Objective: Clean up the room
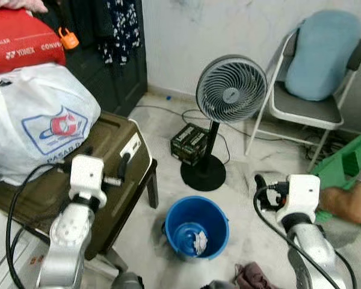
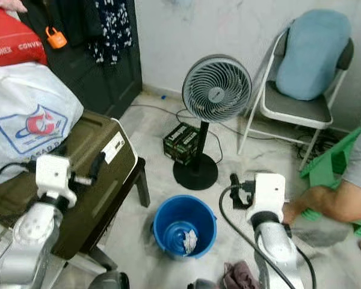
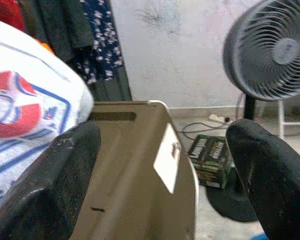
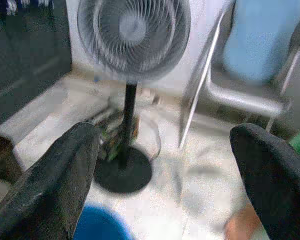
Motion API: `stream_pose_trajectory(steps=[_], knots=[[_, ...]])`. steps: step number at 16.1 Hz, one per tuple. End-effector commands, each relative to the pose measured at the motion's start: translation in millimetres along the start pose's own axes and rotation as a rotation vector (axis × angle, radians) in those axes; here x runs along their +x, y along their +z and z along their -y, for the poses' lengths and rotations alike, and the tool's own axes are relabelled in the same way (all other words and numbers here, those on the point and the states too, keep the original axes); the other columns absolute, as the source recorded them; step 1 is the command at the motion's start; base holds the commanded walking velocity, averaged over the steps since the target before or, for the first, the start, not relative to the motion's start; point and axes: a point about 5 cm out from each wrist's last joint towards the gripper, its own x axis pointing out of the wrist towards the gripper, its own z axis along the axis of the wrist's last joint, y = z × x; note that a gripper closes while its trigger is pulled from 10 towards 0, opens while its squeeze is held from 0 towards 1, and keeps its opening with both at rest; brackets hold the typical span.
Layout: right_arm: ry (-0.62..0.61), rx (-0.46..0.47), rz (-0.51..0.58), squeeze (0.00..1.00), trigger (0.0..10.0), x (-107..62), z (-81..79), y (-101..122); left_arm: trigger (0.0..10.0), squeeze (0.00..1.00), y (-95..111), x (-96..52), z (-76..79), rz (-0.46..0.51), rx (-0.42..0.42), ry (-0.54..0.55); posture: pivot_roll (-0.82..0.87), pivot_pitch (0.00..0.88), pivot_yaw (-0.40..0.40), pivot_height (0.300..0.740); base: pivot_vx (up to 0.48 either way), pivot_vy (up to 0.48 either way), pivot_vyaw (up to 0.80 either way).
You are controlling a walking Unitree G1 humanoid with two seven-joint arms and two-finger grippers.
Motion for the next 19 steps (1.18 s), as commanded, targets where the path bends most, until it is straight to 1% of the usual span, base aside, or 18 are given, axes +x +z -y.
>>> stream_pose_trajectory(steps=[1, 2, 3, 4, 5, 6, 7, 9, 11, 12, 13, 14, 15, 16, 19], knots=[[-0.027, -0.01, 0.062, 0.0, 10.0, 0.2, 1.8, 11, 10.0, 0.0, 6, -0.3, 1.3, 0.032, 0.026, -0.017, -0.07, 0.0, -0.033, 0.74, 0.0, 0.0, 0.0], [-0.016, 0.031, 0.056, 0.0, 10.0, -0.5, 0.9, 12, 10.0, 0.0, 7, -0.9, 2.1, 0.035, 0.03, -0.017, -0.07, 0.0, -0.035, 0.74, 0.0, 0.0, 0.0], [-0.004, 0.057, 0.029, 0.0, 10.0, 0.3, -0.8, 12, 10.0, 0.0, 6, 1.9, 4.7, 0.033, 0.007, -0.006, -0.08, 0.0, -0.039, 0.74, 0.0, 0.0, 0.0], [-0.001, 0.041, 0.039, 0.0, 10.0, 2.6, -4.7, 13, 10.0, 0.0, 8, 5.3, 7.4, 0.035, -0.012, -0.004, -0.08, 0.0, -0.041, 0.74, 0.0, 0.0, 0.0], [0.021, 0.013, 0.063, 0.0, 10.0, 4.3, -7.9, 17, 10.0, 0.0, 9, 7.0, 9.4, 0.037, -0.025, -0.008, -0.08, 0.0, -0.044, 0.74, 0.0, 0.0, 0.8], [0.041, 0.031, 0.079, 0.0, 10.0, 6.8, -11.5, 20, 10.0, 0.0, 10, 8.4, 10.6, 0.041, -0.027, -0.012, -0.08, 0.0, -0.048, 0.74, 0.0, 0.0, 0.8], [0.049, 0.031, 0.105, 0.0, 10.0, 13.5, -15.2, 26, 10.0, 0.0, 16, 15.2, 13.6, 0.068, -0.02, -0.038, -0.07, 0.0, -0.071, 0.74, 0.0, 0.0, 0.8], [0.058, 0.044, 0.112, 0.0, 10.0, 19.7, -19.4, 30, 10.0, 0.0, 24, 23.6, 9.7, 0.096, 0.005, -0.045, -0.06, 0.0, -0.069, 0.74, 0.0, 0.0, 0.8], [0.065, 0.033, 0.123, 0.0, 10.0, 21.5, -22.0, 33, 10.0, 0.0, 26, 26.2, 2.3, 0.099, 0.018, -0.025, -0.06, 0.0, -0.064, 0.74, 0.0, 0.0, 0.8], [0.066, 0.03, 0.122, 0.0, 10.0, 20.9, -23.6, 31, 10.0, 0.0, 20, 21.4, -1.9, 0.069, 0.024, -0.002, -0.06, 0.0, -0.048, 0.74, 0.0, 0.0, 0.8], [0.066, 0.029, 0.121, 0.0, 10.0, 20.3, -24.1, 31, 10.0, 0.0, 15, 16.9, -1.0, 0.047, 0.018, 0.008, -0.06, 0.0, -0.042, 0.74, 0.0, 0.0, 0.8], [0.066, 0.028, 0.12, 0.0, 10.0, 20.1, -24.1, 30, 10.0, 0.0, 13, 14.4, 1.1, 0.034, 0.009, 0.008, -0.06, 0.0, -0.042, 0.74, 0.0, 0.0, 0.8], [0.066, 0.026, 0.118, 0.0, 10.0, 19.8, -23.5, 30, 10.0, 0.0, 13, 12.7, 6.5, 0.037, 0.022, -0.008, -0.06, 0.0, -0.042, 0.74, 0.0, 0.0, 0.8], [0.07, 0.025, 0.118, 0.0, 10.0, 19.1, -23.7, 29, 10.0, 0.0, 13, 12.3, 10.0, 0.039, 0.026, -0.013, -0.06, 0.0, -0.043, 0.74, 0.0, 0.0, 0.8], [0.091, 0.032, 0.133, 0.0, 10.0, 19.3, -28.0, 34, 10.0, 0.0, 12, 12.7, 8.9, 0.03, 0.032, -0.016, -0.07, 0.0, -0.046, 0.74, 0.0, 0.0, 0.8]])
